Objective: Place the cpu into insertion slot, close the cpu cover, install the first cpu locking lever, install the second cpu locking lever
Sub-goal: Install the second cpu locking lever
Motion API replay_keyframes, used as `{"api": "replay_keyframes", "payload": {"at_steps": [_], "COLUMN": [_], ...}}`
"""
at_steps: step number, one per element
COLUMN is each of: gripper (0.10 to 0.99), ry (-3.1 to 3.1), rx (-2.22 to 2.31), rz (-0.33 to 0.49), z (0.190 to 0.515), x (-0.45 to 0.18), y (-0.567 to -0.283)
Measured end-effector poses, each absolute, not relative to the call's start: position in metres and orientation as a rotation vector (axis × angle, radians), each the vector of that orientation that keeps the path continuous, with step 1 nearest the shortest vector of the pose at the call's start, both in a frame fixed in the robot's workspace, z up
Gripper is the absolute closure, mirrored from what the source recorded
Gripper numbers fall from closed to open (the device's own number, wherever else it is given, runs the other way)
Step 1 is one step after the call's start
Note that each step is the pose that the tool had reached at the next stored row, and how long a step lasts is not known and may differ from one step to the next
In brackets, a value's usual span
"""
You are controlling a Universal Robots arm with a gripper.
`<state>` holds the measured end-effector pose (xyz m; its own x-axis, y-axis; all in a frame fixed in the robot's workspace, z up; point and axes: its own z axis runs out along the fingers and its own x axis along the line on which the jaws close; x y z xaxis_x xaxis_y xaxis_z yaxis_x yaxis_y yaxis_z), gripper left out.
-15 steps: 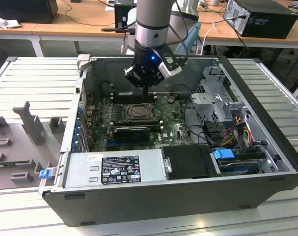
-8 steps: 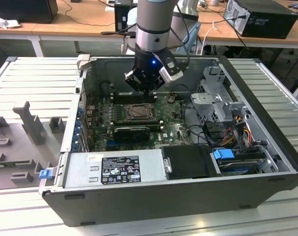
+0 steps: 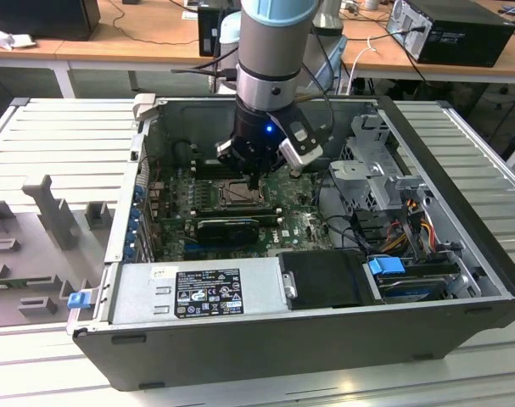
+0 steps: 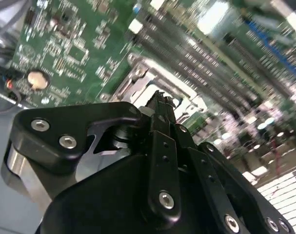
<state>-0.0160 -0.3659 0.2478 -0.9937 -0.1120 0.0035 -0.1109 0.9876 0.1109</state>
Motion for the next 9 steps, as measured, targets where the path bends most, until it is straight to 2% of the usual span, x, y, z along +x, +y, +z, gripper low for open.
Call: {"api": "replay_keyframes", "payload": {"at_steps": [4,9], "gripper": [0.98,0.98], "ry": [-3.122,-3.122], "rx": [0.175,0.175], "rz": [-0.174,-0.187], "z": [0.245,0.243], "x": [-0.017,-0.035], "y": [-0.381,-0.382]}}
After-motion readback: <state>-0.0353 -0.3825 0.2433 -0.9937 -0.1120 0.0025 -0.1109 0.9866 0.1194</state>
